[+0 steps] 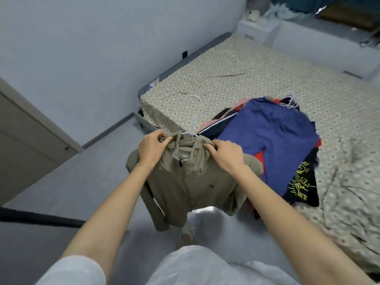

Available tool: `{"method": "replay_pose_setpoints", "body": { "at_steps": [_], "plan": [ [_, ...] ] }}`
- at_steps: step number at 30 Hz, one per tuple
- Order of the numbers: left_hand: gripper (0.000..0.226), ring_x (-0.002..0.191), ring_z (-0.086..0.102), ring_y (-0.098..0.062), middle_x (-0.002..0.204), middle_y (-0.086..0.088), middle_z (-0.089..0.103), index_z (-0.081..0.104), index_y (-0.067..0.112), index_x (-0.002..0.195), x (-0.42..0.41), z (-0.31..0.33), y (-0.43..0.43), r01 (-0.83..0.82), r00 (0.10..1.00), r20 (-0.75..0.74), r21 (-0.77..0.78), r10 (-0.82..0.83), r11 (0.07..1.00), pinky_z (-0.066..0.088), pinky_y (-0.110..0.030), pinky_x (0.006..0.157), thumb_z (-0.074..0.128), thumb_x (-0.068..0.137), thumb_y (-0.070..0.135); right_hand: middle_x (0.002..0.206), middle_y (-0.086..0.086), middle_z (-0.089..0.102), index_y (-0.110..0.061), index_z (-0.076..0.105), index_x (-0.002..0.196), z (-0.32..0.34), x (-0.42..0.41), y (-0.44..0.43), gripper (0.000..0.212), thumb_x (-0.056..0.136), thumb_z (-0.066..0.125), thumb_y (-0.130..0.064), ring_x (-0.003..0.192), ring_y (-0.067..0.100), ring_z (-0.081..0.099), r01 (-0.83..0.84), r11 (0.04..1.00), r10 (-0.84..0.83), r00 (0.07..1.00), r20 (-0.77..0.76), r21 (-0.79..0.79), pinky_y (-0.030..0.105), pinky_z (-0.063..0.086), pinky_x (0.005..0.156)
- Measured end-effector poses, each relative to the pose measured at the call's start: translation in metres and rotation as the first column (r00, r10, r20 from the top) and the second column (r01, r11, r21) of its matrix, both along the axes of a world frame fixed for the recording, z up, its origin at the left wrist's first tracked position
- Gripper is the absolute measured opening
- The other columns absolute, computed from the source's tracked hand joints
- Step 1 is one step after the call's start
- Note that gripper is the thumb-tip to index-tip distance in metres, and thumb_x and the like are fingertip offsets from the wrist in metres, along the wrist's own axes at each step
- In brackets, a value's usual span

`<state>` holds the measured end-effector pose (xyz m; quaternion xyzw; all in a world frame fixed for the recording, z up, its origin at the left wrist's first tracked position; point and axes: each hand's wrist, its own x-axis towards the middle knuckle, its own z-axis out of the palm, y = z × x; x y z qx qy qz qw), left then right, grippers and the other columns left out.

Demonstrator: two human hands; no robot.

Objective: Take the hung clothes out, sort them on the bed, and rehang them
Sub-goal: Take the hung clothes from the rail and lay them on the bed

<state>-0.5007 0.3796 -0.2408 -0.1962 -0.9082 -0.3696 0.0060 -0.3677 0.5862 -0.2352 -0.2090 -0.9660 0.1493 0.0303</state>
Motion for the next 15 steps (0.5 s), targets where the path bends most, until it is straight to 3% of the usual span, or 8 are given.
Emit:
{"method": "replay_pose_setpoints", "body": {
  "at_steps": [3,10,15],
  "plan": [
    [0.027,0.076,0.063,-0.024,0.073,0.000,0.067,0.061,0.020,0.072,-0.021,0.004,0.056,0.142,0.990,-0.028,0.007,-0.141,0.990,0.049,-0.041,0.061,0.072,0.088,0.038,0.075,0.001,0.060,-0.018,0.051,0.073,0.008,0.006,0.036,0.052,0.098,0.035,-0.060,0.074,0.027,0.056,0.133,0.991,-0.133,0.991,0.000,0.008,0.035,0.029,0.056],
    [0.026,0.078,0.064,-0.024,0.074,0.000,0.068,0.065,0.018,0.073,-0.066,0.027,0.174,0.328,0.944,-0.063,0.063,-0.324,0.943,0.044,-0.037,0.062,0.075,0.083,0.040,0.069,-0.003,0.052,-0.022,0.045,0.065,0.042,0.000,0.105,0.052,0.098,0.037,-0.060,0.074,0.025,0.058,0.387,0.921,-0.383,0.921,-0.063,0.053,0.033,0.024,0.051],
    [0.022,0.077,0.063,-0.020,0.071,0.005,0.064,0.064,0.021,0.074,-0.091,0.039,0.238,0.436,0.900,-0.043,0.134,-0.435,0.890,0.043,-0.035,0.063,0.076,0.082,0.037,0.068,-0.005,0.054,-0.021,0.052,0.069,0.056,-0.010,0.141,0.051,0.096,0.040,-0.063,0.074,0.021,0.058,0.529,0.847,-0.519,0.844,-0.133,0.054,0.033,0.024,0.053]
  ]
}}
